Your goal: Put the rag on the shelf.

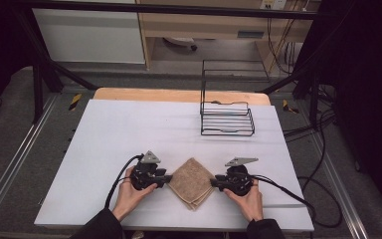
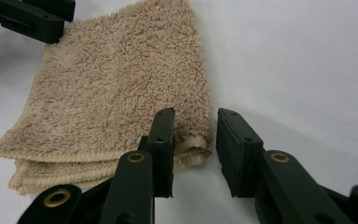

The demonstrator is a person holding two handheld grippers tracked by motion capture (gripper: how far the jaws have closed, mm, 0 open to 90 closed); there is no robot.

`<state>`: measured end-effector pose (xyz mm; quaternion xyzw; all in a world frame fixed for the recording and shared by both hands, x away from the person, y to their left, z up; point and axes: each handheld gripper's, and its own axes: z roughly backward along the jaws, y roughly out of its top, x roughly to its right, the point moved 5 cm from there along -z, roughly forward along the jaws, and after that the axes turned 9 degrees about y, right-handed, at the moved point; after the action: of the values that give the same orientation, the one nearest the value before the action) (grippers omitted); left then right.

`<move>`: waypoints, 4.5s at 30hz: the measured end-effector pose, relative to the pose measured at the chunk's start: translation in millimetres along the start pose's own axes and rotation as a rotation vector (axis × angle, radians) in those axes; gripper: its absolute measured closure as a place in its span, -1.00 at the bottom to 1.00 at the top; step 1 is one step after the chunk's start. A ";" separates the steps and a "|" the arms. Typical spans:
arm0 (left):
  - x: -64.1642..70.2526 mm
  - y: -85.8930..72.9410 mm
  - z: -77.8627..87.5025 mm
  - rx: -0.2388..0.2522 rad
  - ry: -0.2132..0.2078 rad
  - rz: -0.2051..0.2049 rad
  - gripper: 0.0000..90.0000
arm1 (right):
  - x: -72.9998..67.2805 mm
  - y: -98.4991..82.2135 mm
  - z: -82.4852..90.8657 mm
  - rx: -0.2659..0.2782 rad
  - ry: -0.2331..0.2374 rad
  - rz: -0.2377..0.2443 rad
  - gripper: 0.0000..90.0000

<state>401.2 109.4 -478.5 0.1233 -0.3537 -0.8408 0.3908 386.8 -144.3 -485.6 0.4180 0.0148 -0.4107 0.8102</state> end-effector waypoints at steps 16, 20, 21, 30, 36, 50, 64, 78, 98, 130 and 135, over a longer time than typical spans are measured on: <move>9.2 -1.7 -1.6 -0.034 -0.033 0.042 0.96 | -0.3 5.0 0.2 0.019 0.062 -0.045 0.90; 11.8 -1.6 2.0 -0.028 -0.051 0.062 0.96 | 3.7 18.9 5.9 0.051 0.055 -0.035 0.91; 13.3 -1.7 3.0 -0.025 -0.051 0.061 0.96 | 3.7 18.9 5.9 0.051 0.055 -0.035 0.91; 28.2 -7.0 9.5 -0.008 -0.039 0.079 0.96 | 12.9 45.3 -8.2 0.037 0.007 0.065 0.91; 34.9 -9.7 9.5 0.003 -0.006 0.072 0.95 | 18.1 52.1 -25.6 0.031 -0.017 0.117 0.90; 11.6 3.3 22.3 0.042 0.011 0.031 0.13 | 19.6 51.0 5.4 0.125 0.002 0.117 0.26; -7.5 32.8 -2.6 0.009 0.071 0.026 -0.65 | 36.2 17.9 36.0 0.177 -0.012 0.076 -0.77; -19.0 51.2 -36.2 0.019 0.099 0.082 -0.15 | 32.5 3.9 37.9 0.168 -0.009 0.069 -0.88; -11.4 45.6 -49.5 -0.007 0.050 0.090 0.70 | 32.4 13.3 32.2 0.180 -0.025 0.038 -0.83; -8.8 43.0 -50.3 0.019 0.066 0.040 0.80 | 28.9 47.3 -33.5 0.086 -0.088 -0.008 0.23; -8.8 43.0 -50.3 0.020 0.066 0.037 0.80 | 26.2 45.1 -34.8 0.089 -0.078 -0.023 0.44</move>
<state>455.9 71.7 -485.5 0.1481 -0.3512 -0.8253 0.4167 445.8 -123.3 -487.9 0.4372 -0.0302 -0.4361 0.7860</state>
